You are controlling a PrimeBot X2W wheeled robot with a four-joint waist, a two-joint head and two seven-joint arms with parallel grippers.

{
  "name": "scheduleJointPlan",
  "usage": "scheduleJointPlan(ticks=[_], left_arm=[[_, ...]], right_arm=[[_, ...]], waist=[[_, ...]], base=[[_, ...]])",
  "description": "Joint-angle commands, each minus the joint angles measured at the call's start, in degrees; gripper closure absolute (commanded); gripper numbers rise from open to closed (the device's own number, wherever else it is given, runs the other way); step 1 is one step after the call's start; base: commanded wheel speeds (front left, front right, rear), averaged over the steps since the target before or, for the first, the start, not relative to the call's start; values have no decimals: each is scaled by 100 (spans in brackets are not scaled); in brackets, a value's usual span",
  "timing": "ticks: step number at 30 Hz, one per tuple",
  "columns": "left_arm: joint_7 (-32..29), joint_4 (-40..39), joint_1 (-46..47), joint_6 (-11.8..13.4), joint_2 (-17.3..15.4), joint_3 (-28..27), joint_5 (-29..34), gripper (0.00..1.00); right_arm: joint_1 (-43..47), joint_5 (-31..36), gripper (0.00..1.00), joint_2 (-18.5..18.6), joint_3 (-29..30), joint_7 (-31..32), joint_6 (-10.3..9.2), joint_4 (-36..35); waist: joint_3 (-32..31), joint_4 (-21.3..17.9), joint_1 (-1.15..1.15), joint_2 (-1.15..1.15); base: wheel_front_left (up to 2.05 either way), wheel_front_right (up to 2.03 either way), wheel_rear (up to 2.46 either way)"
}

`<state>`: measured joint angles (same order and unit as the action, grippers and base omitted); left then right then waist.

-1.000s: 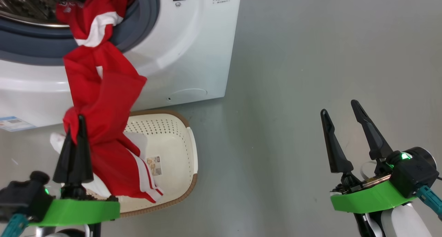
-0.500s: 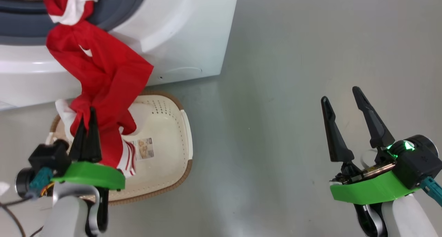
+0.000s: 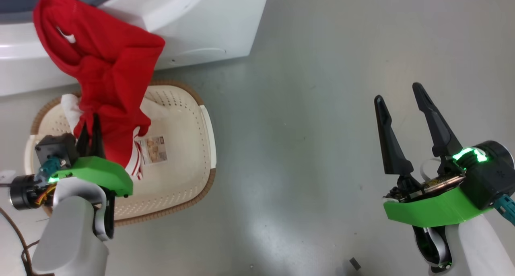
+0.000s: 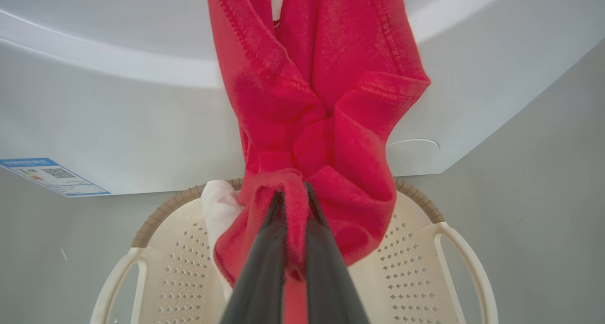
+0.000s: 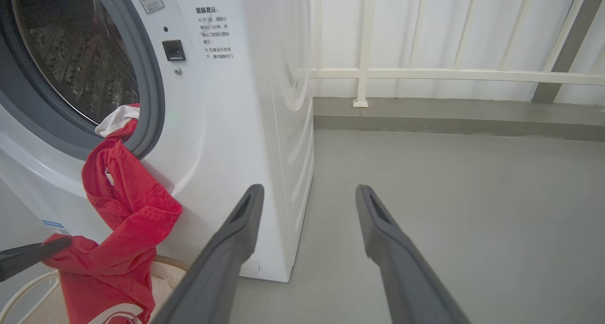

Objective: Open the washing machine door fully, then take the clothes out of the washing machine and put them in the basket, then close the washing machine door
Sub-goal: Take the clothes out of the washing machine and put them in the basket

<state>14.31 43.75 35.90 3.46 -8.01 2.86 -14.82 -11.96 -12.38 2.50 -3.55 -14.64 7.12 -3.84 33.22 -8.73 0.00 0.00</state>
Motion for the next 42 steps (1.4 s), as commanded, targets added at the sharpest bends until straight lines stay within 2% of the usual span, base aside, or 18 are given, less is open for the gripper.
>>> scheduleJointPlan(ticks=[1, 8, 19, 35, 37, 38, 39, 42], left_arm=[[68, 65, 79, -33, -150, -206, 69, 100], [68, 845, 345, -69, -201, -290, 248, 100], [68, 1547, 529, -155, -143, -457, 254, 100], [69, 1925, 725, -217, -121, -567, 300, 100], [69, 1935, 756, -201, -129, -563, 325, 55], [69, 1924, 767, -185, -141, -533, 370, 17], [69, 1912, 774, -185, -140, -537, 374, 0], [69, 1793, 772, -192, -143, -578, 367, 0]], right_arm=[[-46, 41, 0, 38, -148, -36, 36, -163], [-116, 35, 0, 38, -178, -36, 36, -169], [-137, 31, 0, 38, -210, -36, 36, -159], [-177, -1, 0, 38, -260, -36, 36, -145], [-186, -6, 0, 38, -266, -36, 36, -139], [-194, -11, 0, 38, -270, -36, 36, -136], [-201, -14, 0, 38, -274, -36, 36, -133], [-216, -25, 0, 38, -284, -36, 36, -126]], waist=[[160, -53, 0, 0], [360, -130, 0, 0], [503, -204, 0, 0], [664, -214, 0, 0], [670, -207, 0, 0], [673, -202, 0, 0], [677, -197, 0, 0], [681, -183, 0, 0]], base=[[0, 0, 0], [0, 0, 0], [0, 0, 0], [0, 0, 0], [0, 0, 0], [0, 0, 0], [0, 0, 0], [0, 0, 0]])
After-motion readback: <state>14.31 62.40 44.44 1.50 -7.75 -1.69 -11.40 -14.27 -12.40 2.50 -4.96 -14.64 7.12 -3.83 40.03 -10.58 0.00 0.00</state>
